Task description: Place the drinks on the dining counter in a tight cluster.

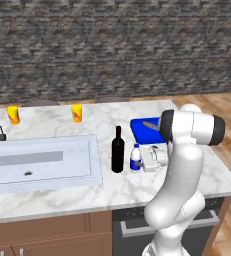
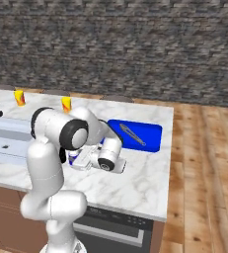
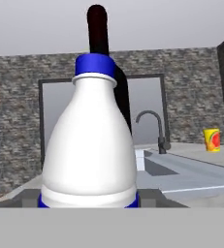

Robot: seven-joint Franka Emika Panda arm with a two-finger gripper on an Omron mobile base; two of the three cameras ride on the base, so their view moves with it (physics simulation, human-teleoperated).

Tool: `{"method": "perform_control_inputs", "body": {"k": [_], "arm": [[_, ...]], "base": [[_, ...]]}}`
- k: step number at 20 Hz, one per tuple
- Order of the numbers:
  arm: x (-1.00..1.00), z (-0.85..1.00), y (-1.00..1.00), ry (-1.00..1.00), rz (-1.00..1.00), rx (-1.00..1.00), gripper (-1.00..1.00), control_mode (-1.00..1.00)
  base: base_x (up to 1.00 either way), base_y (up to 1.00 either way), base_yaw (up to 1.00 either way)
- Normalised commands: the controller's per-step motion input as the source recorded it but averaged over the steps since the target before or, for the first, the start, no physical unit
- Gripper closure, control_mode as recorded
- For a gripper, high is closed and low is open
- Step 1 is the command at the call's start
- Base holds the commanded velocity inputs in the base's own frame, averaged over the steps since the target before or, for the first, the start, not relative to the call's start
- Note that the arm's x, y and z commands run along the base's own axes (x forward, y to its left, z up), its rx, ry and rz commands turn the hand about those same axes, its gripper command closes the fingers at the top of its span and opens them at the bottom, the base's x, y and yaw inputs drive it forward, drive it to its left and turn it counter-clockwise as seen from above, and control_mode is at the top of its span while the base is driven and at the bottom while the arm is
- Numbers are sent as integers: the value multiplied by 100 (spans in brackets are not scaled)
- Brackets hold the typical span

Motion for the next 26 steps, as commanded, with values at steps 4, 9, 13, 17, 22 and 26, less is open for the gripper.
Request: {"method": "perform_control_inputs", "body": {"k": [4,9,13,17,22,26], "arm": [[10,-13,0,-3,0,0,100,-100],[3,-11,1,-8,0,-4,100,-100],[-2,-3,5,-13,0,-8,-100,-100],[-2,0,3,-13,0,-10,-100,-100],[0,1,-1,-2,0,-6,-100,-100],[0,1,-4,0,0,0,-100,-100]], "base": [[0,0,0],[0,0,0],[0,0,0],[0,0,0],[0,0,0],[0,0,0]]}}
